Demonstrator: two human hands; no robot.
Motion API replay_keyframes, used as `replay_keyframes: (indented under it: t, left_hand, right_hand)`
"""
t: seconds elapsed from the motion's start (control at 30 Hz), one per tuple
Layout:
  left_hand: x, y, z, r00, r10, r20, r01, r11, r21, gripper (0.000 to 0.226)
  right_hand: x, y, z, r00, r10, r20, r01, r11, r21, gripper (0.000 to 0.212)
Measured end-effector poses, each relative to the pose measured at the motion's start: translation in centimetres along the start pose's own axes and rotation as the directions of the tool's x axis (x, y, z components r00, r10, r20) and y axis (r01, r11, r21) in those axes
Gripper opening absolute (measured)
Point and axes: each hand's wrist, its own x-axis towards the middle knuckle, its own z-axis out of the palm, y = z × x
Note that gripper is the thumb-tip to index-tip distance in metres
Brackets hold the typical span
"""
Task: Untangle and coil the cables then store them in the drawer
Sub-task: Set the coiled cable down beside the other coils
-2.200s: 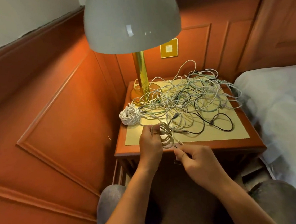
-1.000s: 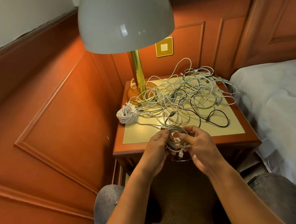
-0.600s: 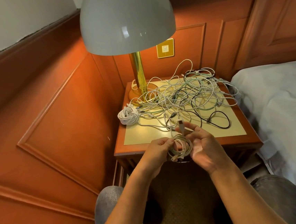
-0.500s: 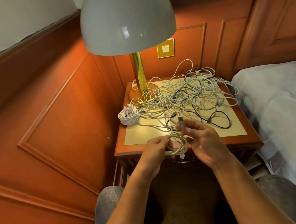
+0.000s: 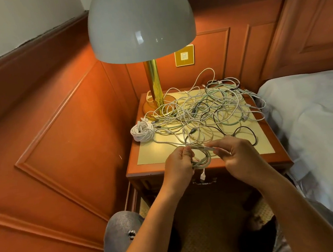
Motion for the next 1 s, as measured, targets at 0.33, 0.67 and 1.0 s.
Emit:
replay_keyframes:
  t: [0.33, 0.67, 1.0]
  left_hand:
    - [-0.5, 0.4, 2.4, 0.961, 0.240, -0.134, -0.193, 0.936, 0.295, 0.022]
    - [0.2, 0.4, 0.8, 0.923, 0.372, -0.102, -0.310, 0.873, 0.378, 0.017]
    - [0.4, 0.5, 0.8, 0.923, 0.378, -0.070, -0.338, 0.886, 0.318, 0.024]
  right_hand:
    - [0.7, -3.6, -0.5, 0.976, 0.212, 0.050, -0.179, 0.910, -0.374, 0.020]
    - [2.4, -3.2, 0.4, 0.922, 0.363, 0.131, -0.362, 0.932, -0.037, 0.037]
    - [3.2, -1.4, 1.9, 0.943, 0.330, -0.049, -0.324, 0.941, 0.097, 0.079]
